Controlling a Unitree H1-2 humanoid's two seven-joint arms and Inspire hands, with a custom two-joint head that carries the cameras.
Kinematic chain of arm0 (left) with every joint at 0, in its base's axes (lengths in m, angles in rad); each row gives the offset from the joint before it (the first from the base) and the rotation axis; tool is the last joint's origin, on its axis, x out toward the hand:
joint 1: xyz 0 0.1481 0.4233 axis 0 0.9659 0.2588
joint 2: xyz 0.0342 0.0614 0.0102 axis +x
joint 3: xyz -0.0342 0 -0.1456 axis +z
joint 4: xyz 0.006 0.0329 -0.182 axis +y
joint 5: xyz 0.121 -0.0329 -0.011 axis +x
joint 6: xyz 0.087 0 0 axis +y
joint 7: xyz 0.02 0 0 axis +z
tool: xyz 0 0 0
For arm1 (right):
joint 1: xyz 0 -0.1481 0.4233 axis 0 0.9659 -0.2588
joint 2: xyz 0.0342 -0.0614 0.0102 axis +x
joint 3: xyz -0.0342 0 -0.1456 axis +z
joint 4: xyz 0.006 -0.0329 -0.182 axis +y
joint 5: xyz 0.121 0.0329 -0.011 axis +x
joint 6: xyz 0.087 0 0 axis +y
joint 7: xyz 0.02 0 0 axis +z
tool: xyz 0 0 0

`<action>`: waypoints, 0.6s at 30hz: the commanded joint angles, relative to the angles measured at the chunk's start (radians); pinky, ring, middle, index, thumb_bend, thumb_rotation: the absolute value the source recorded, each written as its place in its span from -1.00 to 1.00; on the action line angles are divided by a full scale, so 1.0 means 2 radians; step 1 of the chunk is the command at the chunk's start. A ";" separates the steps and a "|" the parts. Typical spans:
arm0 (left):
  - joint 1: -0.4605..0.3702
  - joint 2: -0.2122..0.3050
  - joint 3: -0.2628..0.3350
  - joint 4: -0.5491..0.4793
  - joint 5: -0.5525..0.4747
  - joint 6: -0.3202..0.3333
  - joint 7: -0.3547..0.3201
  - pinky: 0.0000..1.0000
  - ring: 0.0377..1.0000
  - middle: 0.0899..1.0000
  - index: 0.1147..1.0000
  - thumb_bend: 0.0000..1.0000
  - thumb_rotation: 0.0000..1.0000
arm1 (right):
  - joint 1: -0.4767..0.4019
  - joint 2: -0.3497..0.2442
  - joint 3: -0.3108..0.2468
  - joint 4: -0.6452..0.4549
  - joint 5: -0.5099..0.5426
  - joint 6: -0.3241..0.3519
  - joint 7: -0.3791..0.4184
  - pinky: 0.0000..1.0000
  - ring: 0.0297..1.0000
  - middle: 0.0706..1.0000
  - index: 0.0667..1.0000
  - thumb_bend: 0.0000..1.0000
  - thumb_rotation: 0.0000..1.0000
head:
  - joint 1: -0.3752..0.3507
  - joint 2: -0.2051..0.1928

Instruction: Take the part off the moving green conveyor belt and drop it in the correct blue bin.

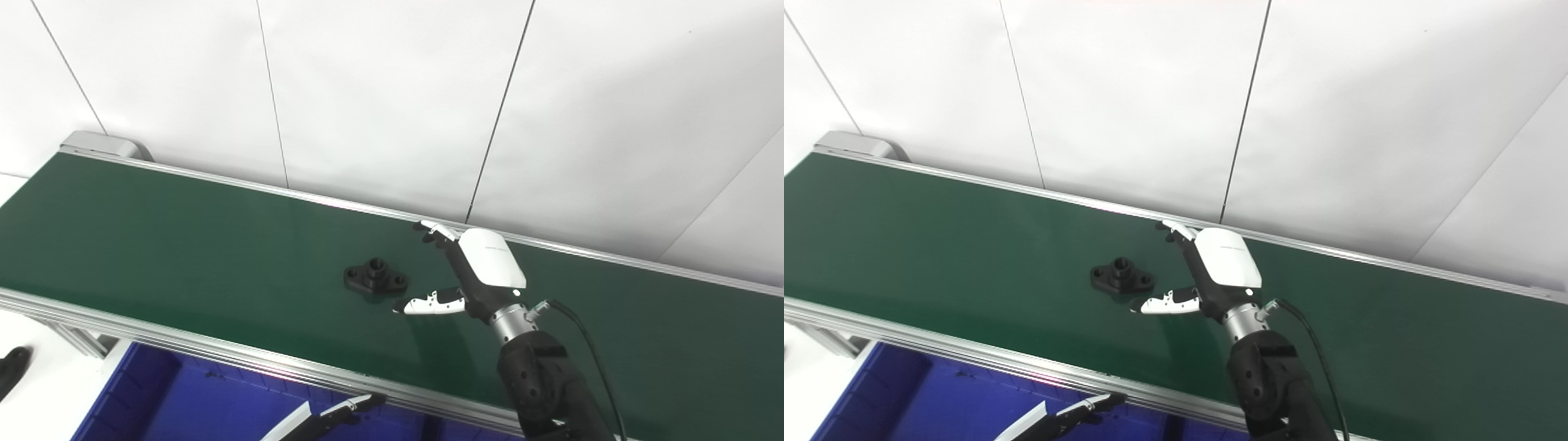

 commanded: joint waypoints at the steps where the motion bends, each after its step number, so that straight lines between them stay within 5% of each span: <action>1: 0.000 0.006 0.003 -0.012 0.000 -0.019 0.005 0.77 0.86 0.90 0.81 0.62 -0.25 | -0.026 0.008 0.006 0.002 -0.012 0.007 -0.017 0.28 0.44 0.51 0.64 0.65 0.02 | 0.000 0.001; 18: 0.002 0.003 0.004 -0.017 -0.006 -0.018 0.000 0.77 0.87 0.91 0.82 0.58 -0.28 | -0.056 0.001 0.041 0.080 -0.050 0.013 -0.026 0.30 0.46 0.53 0.61 0.64 0.05 | 0.003 0.006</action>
